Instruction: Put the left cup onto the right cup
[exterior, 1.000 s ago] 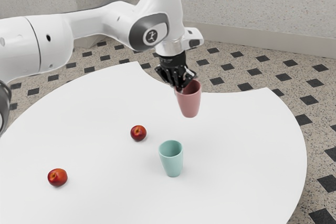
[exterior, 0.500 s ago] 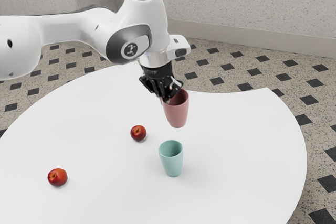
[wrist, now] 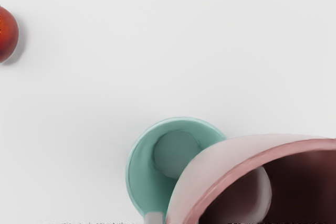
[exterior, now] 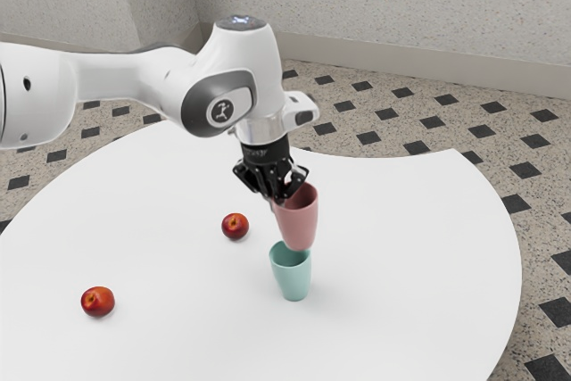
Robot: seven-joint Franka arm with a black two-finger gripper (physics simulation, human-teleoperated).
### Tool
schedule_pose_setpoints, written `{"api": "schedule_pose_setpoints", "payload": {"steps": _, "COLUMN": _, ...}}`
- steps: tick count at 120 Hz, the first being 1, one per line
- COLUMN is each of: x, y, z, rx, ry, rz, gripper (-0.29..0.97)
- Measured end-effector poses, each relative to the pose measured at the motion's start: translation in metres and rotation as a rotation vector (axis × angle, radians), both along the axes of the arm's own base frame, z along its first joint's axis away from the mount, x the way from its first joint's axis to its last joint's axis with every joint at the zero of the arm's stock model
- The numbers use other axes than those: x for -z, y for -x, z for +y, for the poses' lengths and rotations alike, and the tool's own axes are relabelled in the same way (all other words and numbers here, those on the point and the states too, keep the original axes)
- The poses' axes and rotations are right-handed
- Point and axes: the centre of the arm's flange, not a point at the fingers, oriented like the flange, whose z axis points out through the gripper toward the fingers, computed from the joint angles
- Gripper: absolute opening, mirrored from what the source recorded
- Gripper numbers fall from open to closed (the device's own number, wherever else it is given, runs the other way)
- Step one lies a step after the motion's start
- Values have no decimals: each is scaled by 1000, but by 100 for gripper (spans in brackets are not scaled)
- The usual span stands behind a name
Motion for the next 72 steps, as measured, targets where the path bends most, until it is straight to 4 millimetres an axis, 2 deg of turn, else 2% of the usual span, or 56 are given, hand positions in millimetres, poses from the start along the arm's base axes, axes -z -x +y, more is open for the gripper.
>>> {"api": "schedule_pose_setpoints", "payload": {"steps": 25, "x": 6, "y": -2, "z": 20, "rx": -59, "ry": -1, "rz": 18, "gripper": -11}}
{"api": "schedule_pose_setpoints", "payload": {"steps": 44, "x": 11, "y": -3, "z": 18, "rx": -70, "ry": 0, "rz": 23, "gripper": -11}}
{"api": "schedule_pose_setpoints", "payload": {"steps": 72, "x": 28, "y": -1, "z": 24, "rx": -93, "ry": -6, "rz": 51, "gripper": -11}}
